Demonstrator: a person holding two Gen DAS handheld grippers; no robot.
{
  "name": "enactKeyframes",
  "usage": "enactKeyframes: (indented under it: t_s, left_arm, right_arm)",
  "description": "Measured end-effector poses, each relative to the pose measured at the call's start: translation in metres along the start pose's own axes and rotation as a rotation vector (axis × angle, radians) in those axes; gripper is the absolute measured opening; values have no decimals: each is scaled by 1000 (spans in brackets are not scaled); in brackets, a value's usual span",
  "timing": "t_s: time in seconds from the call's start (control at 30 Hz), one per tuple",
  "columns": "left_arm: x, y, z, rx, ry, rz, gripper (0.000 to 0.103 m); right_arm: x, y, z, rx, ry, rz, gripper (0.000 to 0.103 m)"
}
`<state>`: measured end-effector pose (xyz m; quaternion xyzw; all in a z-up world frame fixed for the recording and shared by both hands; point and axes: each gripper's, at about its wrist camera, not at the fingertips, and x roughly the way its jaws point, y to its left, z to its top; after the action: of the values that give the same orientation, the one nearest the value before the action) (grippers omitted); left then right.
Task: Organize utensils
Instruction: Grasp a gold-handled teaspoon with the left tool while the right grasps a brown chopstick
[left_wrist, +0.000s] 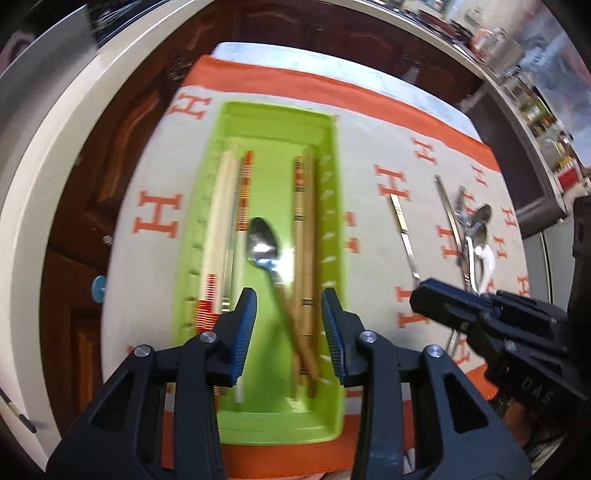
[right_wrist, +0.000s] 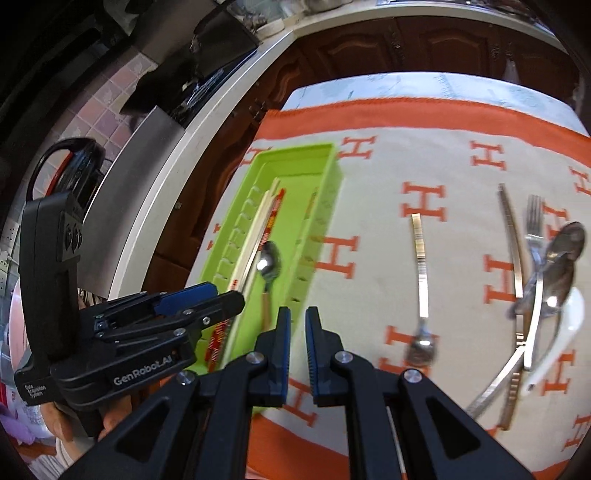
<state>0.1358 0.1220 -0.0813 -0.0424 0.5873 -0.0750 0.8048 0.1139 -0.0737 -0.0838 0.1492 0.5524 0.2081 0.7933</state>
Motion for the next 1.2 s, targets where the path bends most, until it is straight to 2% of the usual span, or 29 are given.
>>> enactKeyframes:
  t_s: [0.2,0.43,0.57,0.73,0.93,1.07,1.2]
  left_arm:
    - [1,-46,3,61,-9,-10,33]
    - [25,-87,18,82,26,-44,33]
    - [56,-101,33,46,78,-72,33]
    - [101,-113,46,1,191,-116,33]
    - [131,-134,52,27,230,-56,33]
    - [138,-153,54,75,214,-3,33]
    - [142,-175,52,170,214,87,33]
  right_arm:
    - [-33,-44,-5,44,-74,-62,8]
    - [-59,-105,-7,143,-120,-110,8]
    - [-62,-129,-4,174,-119,-116,8]
    - [-57,-148,1,203,-101,-99,8]
    - [-51,-168,14,256,-84,-71,8]
    - [-48,-173,18,254,-77,-63,8]
    - [-42,-176,23,253,-63,-54,8]
